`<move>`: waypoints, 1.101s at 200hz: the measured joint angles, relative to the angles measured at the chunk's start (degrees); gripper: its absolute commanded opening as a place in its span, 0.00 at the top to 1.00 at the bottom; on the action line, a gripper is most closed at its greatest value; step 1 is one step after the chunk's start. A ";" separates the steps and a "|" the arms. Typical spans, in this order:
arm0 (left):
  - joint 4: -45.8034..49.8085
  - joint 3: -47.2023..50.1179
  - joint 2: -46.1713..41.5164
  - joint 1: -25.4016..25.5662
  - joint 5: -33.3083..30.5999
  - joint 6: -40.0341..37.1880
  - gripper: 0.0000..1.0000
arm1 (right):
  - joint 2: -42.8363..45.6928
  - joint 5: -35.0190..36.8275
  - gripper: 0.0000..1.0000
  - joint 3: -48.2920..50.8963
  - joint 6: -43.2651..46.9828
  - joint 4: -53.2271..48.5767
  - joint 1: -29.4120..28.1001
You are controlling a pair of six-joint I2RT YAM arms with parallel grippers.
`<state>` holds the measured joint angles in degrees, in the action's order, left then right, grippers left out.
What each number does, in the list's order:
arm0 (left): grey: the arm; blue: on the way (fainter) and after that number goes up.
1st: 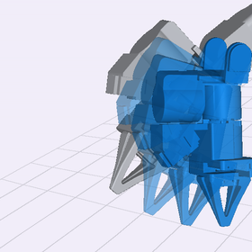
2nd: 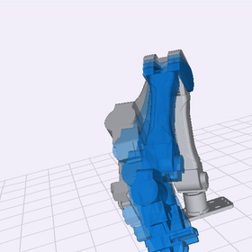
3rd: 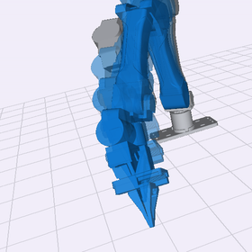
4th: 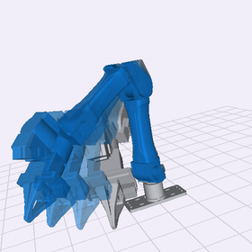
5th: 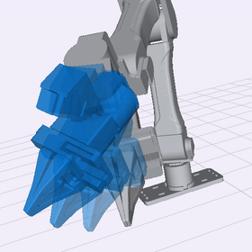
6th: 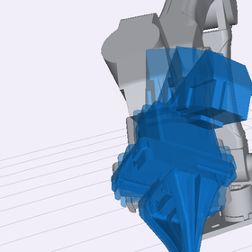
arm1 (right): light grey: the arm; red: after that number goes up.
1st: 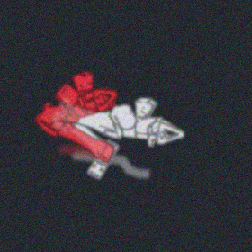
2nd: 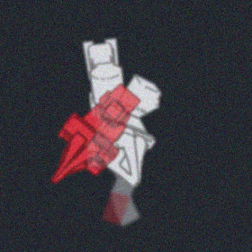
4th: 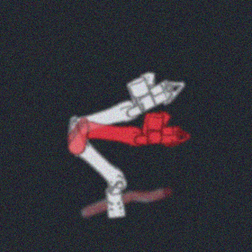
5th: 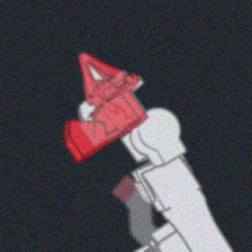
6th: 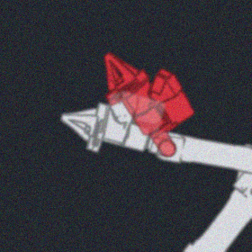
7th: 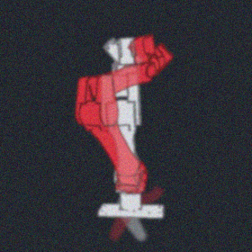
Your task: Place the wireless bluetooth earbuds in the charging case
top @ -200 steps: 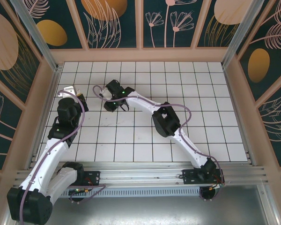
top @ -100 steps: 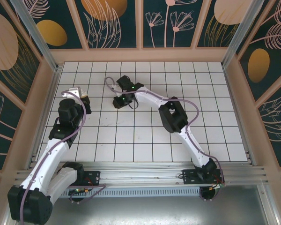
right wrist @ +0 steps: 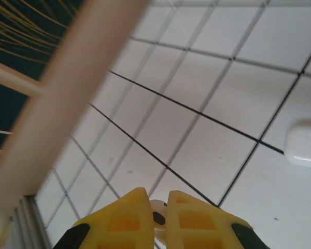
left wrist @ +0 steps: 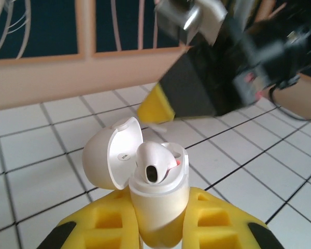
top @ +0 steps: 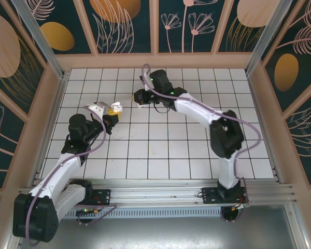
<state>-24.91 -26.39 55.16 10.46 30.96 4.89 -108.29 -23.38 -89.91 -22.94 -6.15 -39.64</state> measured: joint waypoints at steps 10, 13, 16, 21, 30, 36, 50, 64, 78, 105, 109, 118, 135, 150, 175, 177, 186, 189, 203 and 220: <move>-2.10 0.00 0.96 0.20 1.42 -0.31 1.00 | 4.87 0.26 0.91 4.66 -1.68 4.46 0.00; -2.82 -0.02 1.38 0.39 1.70 -0.44 1.00 | 6.23 0.46 0.91 5.97 -2.49 5.75 0.00; -3.26 -0.02 1.57 0.48 1.88 -0.50 1.00 | 7.43 0.55 0.91 7.28 -3.04 7.15 0.00; -4.15 -0.04 2.10 0.81 2.25 -0.83 1.00 | 9.53 0.76 0.91 9.49 -4.20 9.46 -0.07; -5.57 -0.11 2.99 1.51 2.95 -1.27 1.00 | 12.74 0.81 0.91 13.07 -5.95 13.33 -0.13; -6.40 -0.24 3.65 2.01 3.34 -1.55 1.00 | 14.36 0.81 0.91 14.99 -7.06 15.58 -0.22; -8.17 -0.74 5.29 3.04 4.37 -1.95 1.00 | 16.26 0.76 0.91 17.49 -8.92 19.34 -0.59; -9.73 -1.60 6.78 3.69 5.20 -1.86 1.00 | 16.94 0.74 0.91 18.78 -10.16 22.14 -1.42; -11.58 -2.27 7.76 3.80 5.73 -1.36 1.00 | 17.22 0.50 0.91 19.89 -11.10 24.74 -2.49; -15.26 -3.02 8.55 3.80 6.91 0.39 1.00 | 17.86 -0.39 0.91 23.30 -13.90 31.12 -4.04; -15.61 -3.15 8.59 3.80 7.21 0.74 1.00 | 17.92 -0.57 0.91 23.85 -14.36 32.06 -4.17; -16.41 -3.37 8.68 3.80 7.56 1.31 1.00 | 17.94 -0.74 0.91 25.07 -15.80 34.40 -4.37; -17.53 -3.41 8.68 3.80 7.61 2.10 1.00 | 17.94 -0.72 0.92 26.69 -18.18 37.59 -4.39; -18.16 -3.41 8.68 3.80 7.58 2.32 1.00 | 17.94 -0.66 0.92 27.52 -20.06 40.13 -4.39; -18.58 -3.39 8.68 3.80 7.58 2.71 1.00 | 17.94 -0.13 0.92 28.48 -23.15 44.33 -4.48; -18.58 -3.39 8.68 3.80 7.58 2.73 1.00 | 17.94 -0.07 0.92 28.57 -23.30 44.74 -4.52; -18.60 -3.39 8.68 3.80 7.58 2.89 1.00 | 17.94 0.17 0.92 28.74 -24.24 45.99 -4.63; -18.60 -3.37 8.68 3.80 7.56 2.91 1.00 | 17.94 0.39 0.92 28.85 -24.65 46.51 -4.68; -18.62 -3.26 8.68 3.80 7.56 2.95 1.00 | 17.94 1.01 0.92 28.96 -25.94 48.26 -5.09; -18.62 -3.21 8.68 3.80 7.56 3.08 1.00 | 17.94 1.49 0.92 28.96 -27.21 50.31 -5.84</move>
<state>-43.53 -29.61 63.83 14.26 38.52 7.97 -90.35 -21.89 -60.95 -50.15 44.16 -45.47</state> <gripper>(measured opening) 0.149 0.092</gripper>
